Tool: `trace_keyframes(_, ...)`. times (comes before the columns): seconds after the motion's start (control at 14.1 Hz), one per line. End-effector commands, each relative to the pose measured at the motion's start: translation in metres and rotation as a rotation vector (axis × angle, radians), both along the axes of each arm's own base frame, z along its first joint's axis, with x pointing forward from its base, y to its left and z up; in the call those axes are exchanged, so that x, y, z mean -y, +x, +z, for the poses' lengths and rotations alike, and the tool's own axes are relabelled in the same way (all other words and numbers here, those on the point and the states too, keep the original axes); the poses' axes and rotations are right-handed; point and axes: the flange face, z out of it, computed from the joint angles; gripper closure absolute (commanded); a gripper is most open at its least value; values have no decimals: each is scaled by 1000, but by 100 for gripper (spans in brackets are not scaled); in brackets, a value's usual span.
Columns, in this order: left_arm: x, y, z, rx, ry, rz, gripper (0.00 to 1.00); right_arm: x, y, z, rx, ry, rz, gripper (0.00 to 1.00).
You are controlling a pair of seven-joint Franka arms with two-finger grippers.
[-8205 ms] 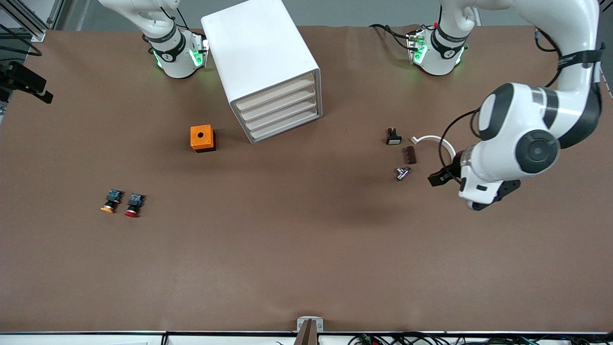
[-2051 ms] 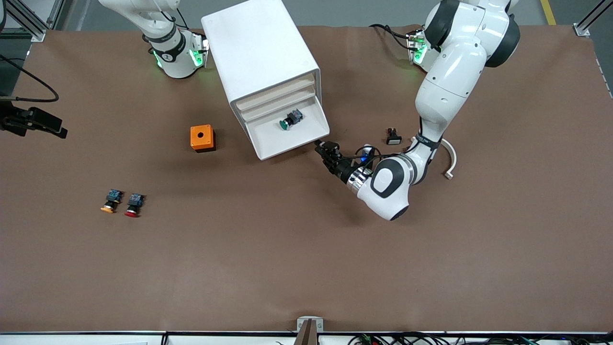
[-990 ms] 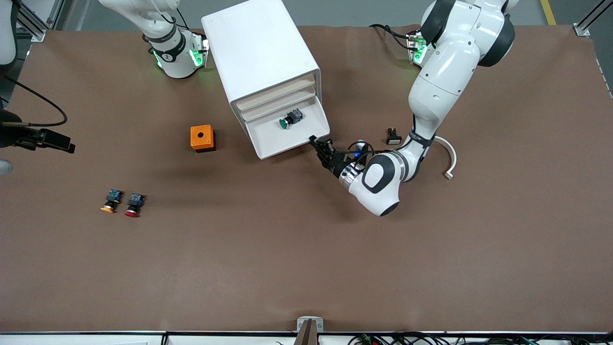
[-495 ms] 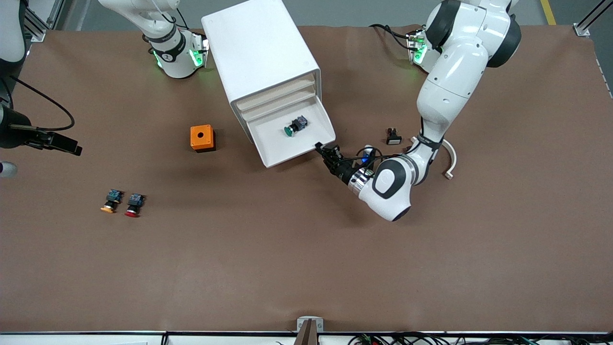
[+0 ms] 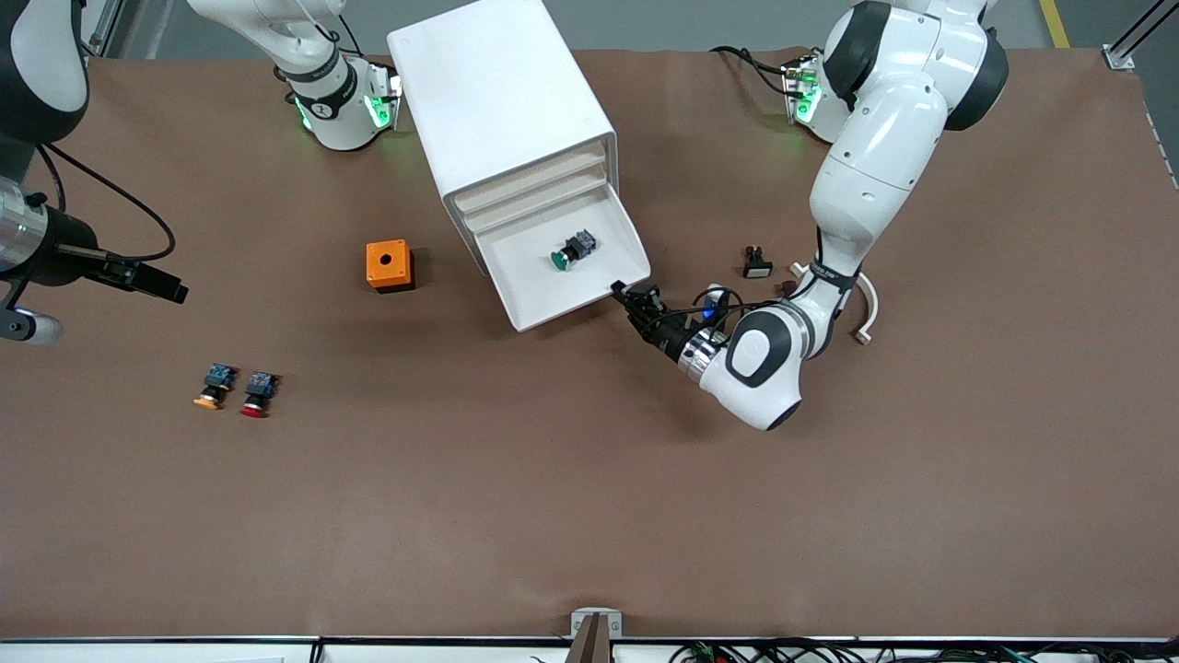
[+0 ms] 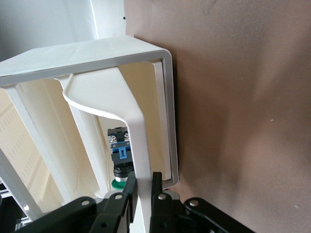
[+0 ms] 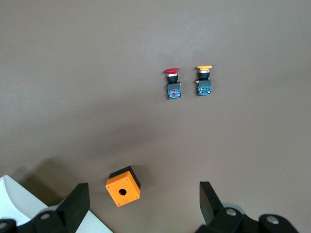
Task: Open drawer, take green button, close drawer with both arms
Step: 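Release the drawer with the left gripper while the right gripper reaches the drawer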
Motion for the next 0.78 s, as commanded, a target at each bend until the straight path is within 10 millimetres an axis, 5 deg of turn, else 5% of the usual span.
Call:
trace_keyframes(0.0,-2,6,6,25,-26,14,9,-12,-1,5,-6,6,-26,0)
trace_keyframes(0.07,-3,8,8,33,-26,12,0,-19,-1,5,-9,-2,-77,0)
trace_keyframes(0.35,-18,23,27,147,-68,-36,0,-74,-7,4,-25,-24,-155,0)
trace_keyframes(0.71,-62,44,38,356,-127,-176,0,-175,-23,0,-9,-45,-271,0)
